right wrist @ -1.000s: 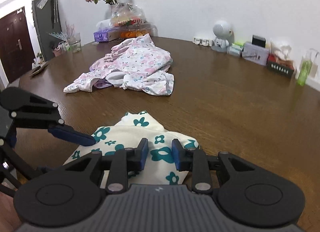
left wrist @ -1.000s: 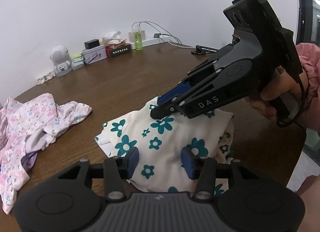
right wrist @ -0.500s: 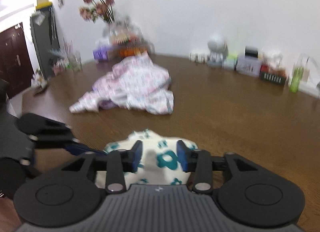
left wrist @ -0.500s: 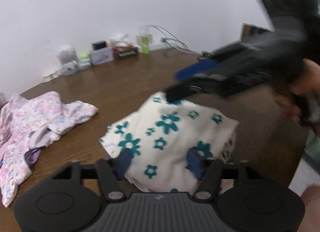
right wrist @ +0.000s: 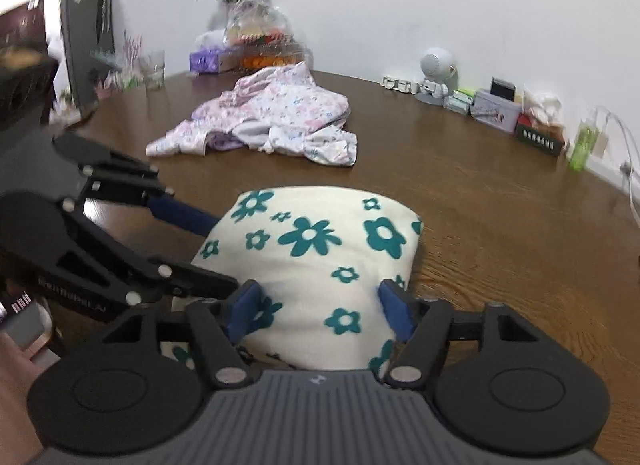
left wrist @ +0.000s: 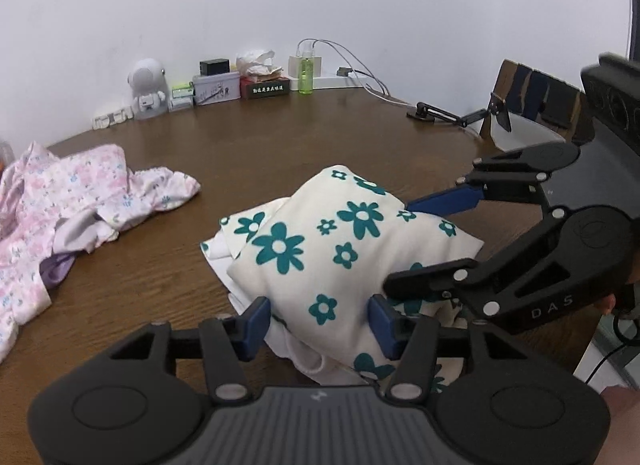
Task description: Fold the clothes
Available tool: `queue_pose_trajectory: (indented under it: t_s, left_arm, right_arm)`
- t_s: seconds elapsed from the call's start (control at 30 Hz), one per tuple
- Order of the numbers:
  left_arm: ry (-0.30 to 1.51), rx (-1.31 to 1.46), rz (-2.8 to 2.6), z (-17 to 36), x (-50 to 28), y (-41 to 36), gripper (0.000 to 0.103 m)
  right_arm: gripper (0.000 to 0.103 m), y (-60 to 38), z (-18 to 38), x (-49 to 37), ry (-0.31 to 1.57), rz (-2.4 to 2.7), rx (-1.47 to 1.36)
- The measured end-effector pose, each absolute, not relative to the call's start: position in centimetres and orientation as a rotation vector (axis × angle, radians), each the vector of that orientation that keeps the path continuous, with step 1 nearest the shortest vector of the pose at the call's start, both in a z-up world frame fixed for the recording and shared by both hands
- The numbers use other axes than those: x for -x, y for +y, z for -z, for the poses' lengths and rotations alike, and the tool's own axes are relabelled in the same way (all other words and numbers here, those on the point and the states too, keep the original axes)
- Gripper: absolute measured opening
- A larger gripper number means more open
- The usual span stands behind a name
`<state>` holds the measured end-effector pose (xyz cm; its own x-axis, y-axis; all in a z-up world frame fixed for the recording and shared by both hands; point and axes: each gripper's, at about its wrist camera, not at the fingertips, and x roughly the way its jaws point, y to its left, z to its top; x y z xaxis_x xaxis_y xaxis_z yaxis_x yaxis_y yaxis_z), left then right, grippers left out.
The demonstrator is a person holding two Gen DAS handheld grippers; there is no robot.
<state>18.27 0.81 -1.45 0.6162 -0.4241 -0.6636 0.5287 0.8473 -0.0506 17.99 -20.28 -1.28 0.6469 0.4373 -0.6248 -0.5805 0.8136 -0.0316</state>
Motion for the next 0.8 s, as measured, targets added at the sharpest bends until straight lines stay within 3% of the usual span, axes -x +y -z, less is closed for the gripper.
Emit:
queue_pose_trajectory:
  t_s: [0.27, 0.43, 0.57, 0.6, 0.67, 0.7, 0.73, 0.8]
  left_arm:
    - [0.750, -0.092, 0.563, 2.0, -18.8, 1.3, 0.059]
    - [0.739, -0.102, 0.554, 1.5, -18.6, 1.0, 0.062]
    - [0.711, -0.088, 0.526, 0.3, -18.0, 1.6, 0.077]
    - [0.702, -0.076, 0.516, 0.0, -17.9, 1.9, 0.084]
    - [0.678, -0.044, 0.502, -0.7, -17.6, 2.5, 0.092]
    - [0.668, -0.025, 0.501, -1.0, -17.4, 2.8, 0.095]
    - [0.663, -0.015, 0.498, -1.3, -17.2, 2.9, 0.102]
    - [0.660, -0.016, 0.493, -1.5, -17.1, 2.9, 0.103]
  right_arm:
    - [0.069, -20.4, 1.9, -17.4, 0.629, -0.583, 0.246]
    - [0.078, -20.5, 1.9, -16.9, 0.597, -0.604, 0.256]
    - [0.080, -21.2, 0.9, -16.7, 0.575, -0.607, 0.208]
    - [0.085, -21.5, 0.6, -16.6, 0.564, -0.603, 0.192]
    - [0.100, -22.1, -0.2, -16.3, 0.532, -0.583, 0.176]
    - [0.102, -22.4, -0.6, -16.0, 0.513, -0.569, 0.167]
    - [0.103, -22.6, -0.9, -15.9, 0.504, -0.559, 0.158]
    - [0.103, -23.1, -1.3, -16.0, 0.507, -0.532, 0.136]
